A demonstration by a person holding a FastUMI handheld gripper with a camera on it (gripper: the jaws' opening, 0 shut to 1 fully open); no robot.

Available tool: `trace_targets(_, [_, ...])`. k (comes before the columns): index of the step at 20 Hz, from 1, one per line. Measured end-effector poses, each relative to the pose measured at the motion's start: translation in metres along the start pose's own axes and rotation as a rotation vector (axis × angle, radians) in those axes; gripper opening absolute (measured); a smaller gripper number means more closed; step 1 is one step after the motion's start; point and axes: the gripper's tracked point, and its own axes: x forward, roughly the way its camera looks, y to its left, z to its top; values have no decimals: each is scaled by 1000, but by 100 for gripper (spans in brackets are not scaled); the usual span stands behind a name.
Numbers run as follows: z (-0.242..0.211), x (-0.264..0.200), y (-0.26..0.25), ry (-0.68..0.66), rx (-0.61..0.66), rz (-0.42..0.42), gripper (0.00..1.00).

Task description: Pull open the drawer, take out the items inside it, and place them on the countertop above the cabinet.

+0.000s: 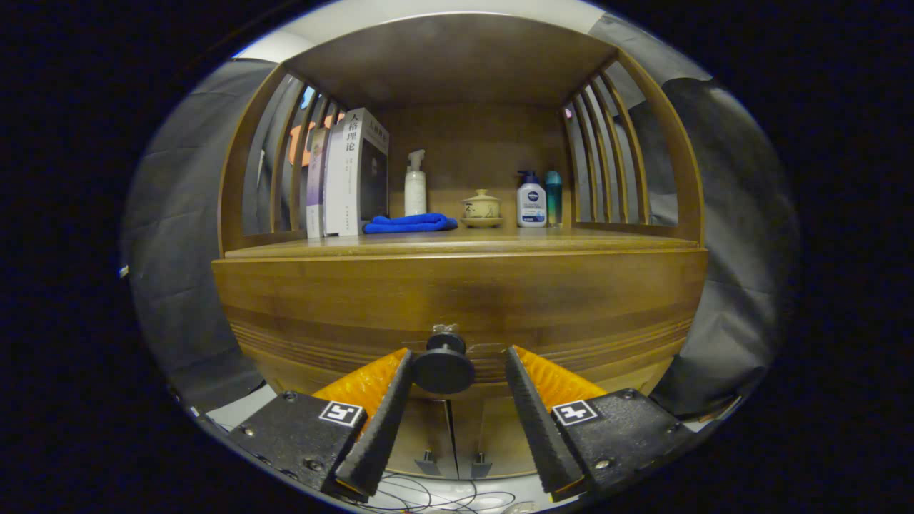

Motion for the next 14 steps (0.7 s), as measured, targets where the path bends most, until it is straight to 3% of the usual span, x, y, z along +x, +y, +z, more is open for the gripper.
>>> trace_targets(5, [3, 4, 8, -7, -6, 14, 66])
trace_targets(8, [3, 5, 6, -16, -17, -7, 51])
trace_targets(14, [1, 4, 6, 7, -19, -33, 46])
